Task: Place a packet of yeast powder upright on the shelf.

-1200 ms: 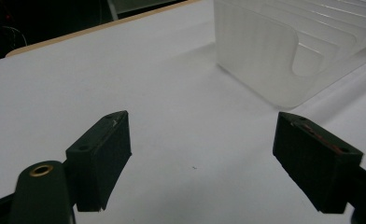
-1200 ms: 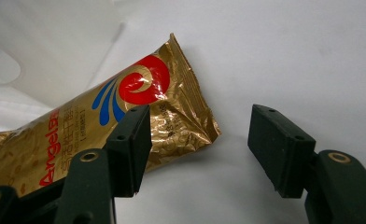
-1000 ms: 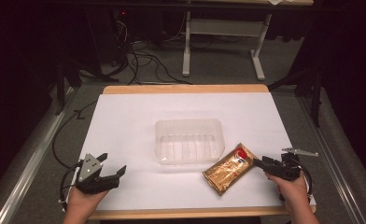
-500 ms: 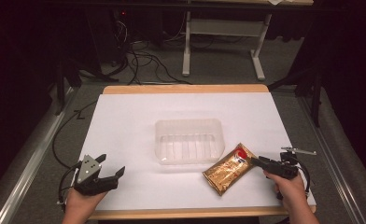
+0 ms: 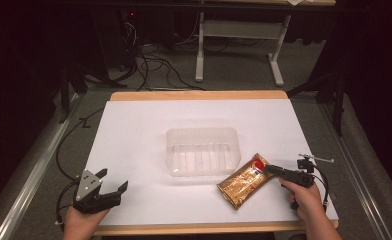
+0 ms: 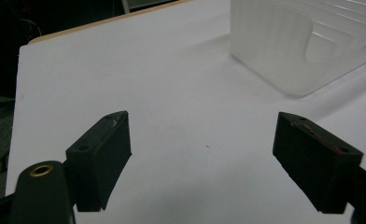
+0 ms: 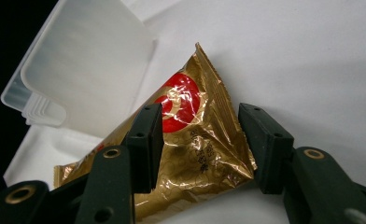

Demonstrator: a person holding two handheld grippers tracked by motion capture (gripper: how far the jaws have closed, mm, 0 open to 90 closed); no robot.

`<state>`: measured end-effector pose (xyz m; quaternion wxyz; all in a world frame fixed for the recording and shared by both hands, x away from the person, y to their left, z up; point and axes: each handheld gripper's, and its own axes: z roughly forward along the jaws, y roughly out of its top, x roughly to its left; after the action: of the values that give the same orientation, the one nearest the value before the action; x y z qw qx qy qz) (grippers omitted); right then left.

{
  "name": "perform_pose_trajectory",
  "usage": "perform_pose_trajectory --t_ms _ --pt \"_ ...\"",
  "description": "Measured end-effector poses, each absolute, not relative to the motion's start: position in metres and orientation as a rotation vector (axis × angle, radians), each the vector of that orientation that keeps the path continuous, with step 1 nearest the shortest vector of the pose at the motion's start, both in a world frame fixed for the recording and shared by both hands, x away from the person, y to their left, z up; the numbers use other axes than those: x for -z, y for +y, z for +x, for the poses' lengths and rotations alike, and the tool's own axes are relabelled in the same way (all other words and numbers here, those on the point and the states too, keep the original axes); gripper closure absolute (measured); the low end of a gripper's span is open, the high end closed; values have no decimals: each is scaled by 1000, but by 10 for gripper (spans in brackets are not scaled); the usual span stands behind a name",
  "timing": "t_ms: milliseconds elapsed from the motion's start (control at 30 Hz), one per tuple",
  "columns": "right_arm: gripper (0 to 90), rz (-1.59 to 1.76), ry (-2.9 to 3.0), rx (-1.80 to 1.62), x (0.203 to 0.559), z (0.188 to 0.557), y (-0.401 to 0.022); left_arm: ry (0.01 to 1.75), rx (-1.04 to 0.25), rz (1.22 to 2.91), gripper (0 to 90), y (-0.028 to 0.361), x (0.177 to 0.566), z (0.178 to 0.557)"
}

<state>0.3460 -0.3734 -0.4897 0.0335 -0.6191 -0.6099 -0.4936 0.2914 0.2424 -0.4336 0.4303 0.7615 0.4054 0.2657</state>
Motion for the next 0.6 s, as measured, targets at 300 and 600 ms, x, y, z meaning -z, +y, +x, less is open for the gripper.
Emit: perform_pose_trajectory --t_ms 300,600 --pt "706 -1890 -1861 1488 493 347 -372 1010 -663 1905 199 241 434 292" --pt "889 -1827 -1949 1539 482 345 -365 1012 -667 1893 199 243 433 291"
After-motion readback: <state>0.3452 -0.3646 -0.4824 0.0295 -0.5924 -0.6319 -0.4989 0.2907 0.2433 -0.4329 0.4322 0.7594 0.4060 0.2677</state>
